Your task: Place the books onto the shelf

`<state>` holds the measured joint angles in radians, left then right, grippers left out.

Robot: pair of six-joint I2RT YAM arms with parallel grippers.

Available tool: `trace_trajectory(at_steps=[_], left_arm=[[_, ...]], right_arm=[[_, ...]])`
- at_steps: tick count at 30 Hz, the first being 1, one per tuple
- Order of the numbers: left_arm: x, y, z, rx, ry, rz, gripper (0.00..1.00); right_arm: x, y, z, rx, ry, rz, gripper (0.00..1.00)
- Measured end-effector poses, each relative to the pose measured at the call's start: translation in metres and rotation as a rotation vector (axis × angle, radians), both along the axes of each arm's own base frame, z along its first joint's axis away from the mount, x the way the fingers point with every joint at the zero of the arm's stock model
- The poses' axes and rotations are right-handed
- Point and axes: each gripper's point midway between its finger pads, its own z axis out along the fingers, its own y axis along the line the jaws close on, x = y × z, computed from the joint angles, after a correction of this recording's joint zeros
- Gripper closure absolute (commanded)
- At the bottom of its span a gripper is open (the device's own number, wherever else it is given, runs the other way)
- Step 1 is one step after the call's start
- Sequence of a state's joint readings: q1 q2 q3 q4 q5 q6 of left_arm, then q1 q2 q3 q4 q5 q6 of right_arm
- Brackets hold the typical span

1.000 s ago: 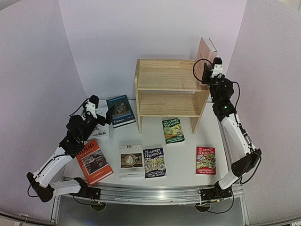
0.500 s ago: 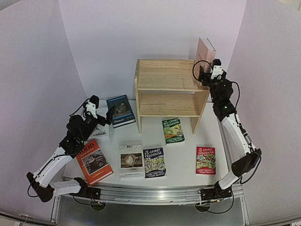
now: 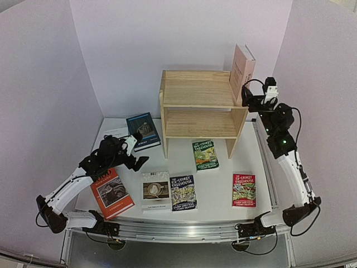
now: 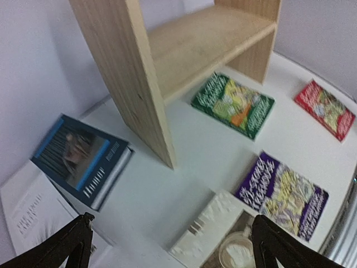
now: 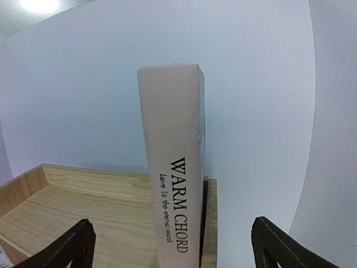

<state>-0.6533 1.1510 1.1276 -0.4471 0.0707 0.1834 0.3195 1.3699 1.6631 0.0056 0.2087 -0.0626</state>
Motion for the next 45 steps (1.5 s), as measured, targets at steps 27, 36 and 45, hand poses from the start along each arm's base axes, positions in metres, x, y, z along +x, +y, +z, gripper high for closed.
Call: trace_trajectory(at_steps=[27,36,45], left_arm=[[0.030,-0.012,-0.245,0.387,0.873,-0.300,0.07],[0.007,-0.033,-0.260,0.408,0.909,-0.396,0.49],[-0.030,-0.040,-0.250,0.352,1.042,-0.475,1.00]], right_arm=[[-0.163,0.168,-0.297,0.076,0.936,0.623,0.07],[-0.169,0.208,-0.367,0.006,1.083,0.616,0.05],[-0.162,0.219,-0.372,0.023,1.072,0.603,0.05]])
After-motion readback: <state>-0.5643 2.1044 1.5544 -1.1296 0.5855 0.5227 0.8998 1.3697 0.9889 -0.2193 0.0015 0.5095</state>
